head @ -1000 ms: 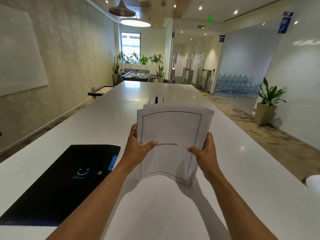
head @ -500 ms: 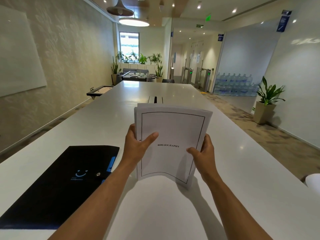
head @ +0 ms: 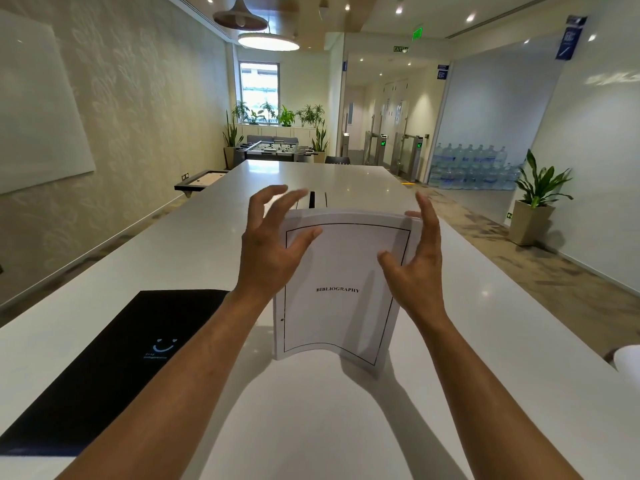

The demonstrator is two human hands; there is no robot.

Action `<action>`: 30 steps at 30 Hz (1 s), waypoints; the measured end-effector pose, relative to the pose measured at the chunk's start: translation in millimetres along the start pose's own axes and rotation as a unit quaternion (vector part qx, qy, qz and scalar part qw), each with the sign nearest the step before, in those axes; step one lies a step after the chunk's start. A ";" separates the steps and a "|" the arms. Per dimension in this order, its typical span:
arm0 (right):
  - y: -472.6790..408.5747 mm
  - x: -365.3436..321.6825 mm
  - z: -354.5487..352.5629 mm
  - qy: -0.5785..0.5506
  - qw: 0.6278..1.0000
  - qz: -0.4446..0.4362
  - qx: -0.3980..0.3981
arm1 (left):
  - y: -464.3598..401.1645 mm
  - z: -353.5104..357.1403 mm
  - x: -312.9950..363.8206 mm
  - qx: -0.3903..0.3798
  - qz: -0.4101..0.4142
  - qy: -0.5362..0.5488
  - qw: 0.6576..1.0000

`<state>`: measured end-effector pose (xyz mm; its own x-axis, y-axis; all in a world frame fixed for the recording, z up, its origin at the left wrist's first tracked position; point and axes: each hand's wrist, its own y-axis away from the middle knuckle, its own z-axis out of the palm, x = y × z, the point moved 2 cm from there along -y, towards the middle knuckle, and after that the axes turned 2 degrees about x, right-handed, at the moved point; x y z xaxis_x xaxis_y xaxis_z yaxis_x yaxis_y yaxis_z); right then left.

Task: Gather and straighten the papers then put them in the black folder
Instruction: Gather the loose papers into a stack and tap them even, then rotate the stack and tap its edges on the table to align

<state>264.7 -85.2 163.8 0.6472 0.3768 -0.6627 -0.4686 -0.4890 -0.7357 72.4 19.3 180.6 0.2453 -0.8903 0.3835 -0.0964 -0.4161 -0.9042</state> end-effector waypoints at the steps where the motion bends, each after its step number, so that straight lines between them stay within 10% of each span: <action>1: -2.5 -1.3 0.3 0.020 1.000 -0.004 0.003 | 0.1 0.3 -0.3 -0.010 0.000 -0.010 1.000; 9: -3.1 2.1 -2.6 0.017 0.999 0.029 0.030 | 9.2 -1.1 -3.1 0.011 -0.002 -0.011 1.000; 18: 8.9 19.6 0.9 -0.148 0.975 0.165 -0.020 | 33.0 9.8 -5.9 -0.010 -0.230 0.228 0.946; 30: 37.3 46.2 8.8 -0.124 0.965 0.232 -0.012 | 62.5 27.9 -23.5 0.007 -0.379 0.229 0.896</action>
<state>271.9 -79.1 104.5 0.2053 0.2881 -0.9353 -0.6573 -0.6675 -0.3499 87.5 19.4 109.9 -0.1875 -0.3360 0.9230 -0.0572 -0.9343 -0.3518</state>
